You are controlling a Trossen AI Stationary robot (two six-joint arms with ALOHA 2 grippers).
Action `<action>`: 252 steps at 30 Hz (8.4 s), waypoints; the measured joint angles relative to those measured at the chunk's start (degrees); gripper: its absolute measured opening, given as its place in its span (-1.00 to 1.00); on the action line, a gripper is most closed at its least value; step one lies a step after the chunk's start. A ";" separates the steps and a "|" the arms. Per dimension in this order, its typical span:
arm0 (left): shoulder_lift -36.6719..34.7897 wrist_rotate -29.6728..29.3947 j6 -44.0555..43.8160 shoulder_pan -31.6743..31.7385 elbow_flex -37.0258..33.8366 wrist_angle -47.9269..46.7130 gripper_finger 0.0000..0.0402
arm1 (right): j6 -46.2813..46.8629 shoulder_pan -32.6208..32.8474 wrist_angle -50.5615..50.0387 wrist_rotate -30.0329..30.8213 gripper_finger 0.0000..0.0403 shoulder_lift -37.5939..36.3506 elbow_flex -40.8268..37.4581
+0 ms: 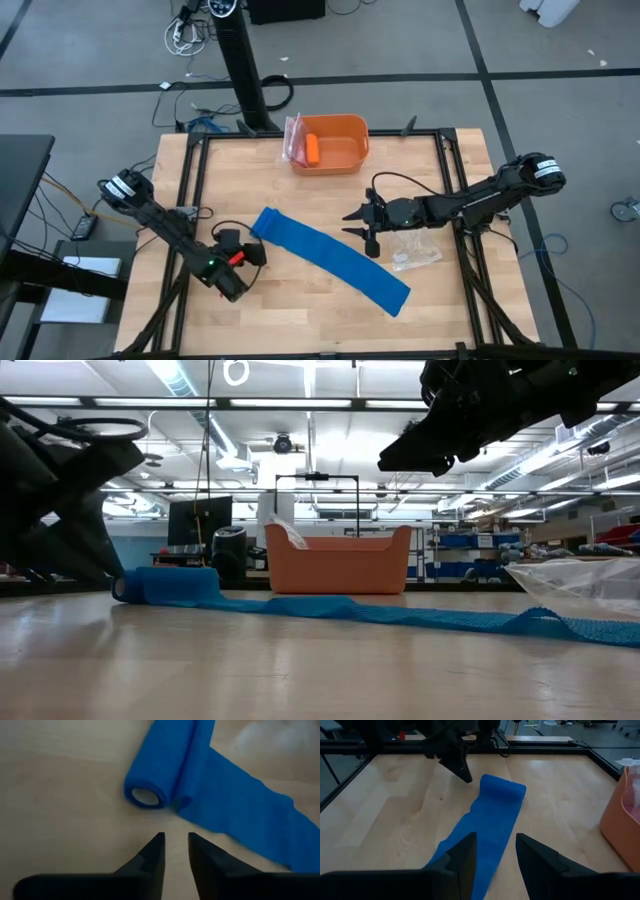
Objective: Roll bandage
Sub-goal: Roll the blue bandage
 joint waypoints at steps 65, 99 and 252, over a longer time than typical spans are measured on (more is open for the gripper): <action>0.00 -12.56 -0.04 5.52 -9.92 6.87 -0.19 | 1.22 0.13 -1.84 -1.41 -0.30 0.02 0.00; -0.28 -45.05 78.13 3.01 12.33 7.89 -0.95 | 8.62 -5.28 14.54 -13.01 -0.30 0.02 1.51; -0.33 -28.67 121.93 10.31 15.01 33.56 -0.61 | -7.06 -8.64 -3.38 -21.86 -0.96 -9.66 9.31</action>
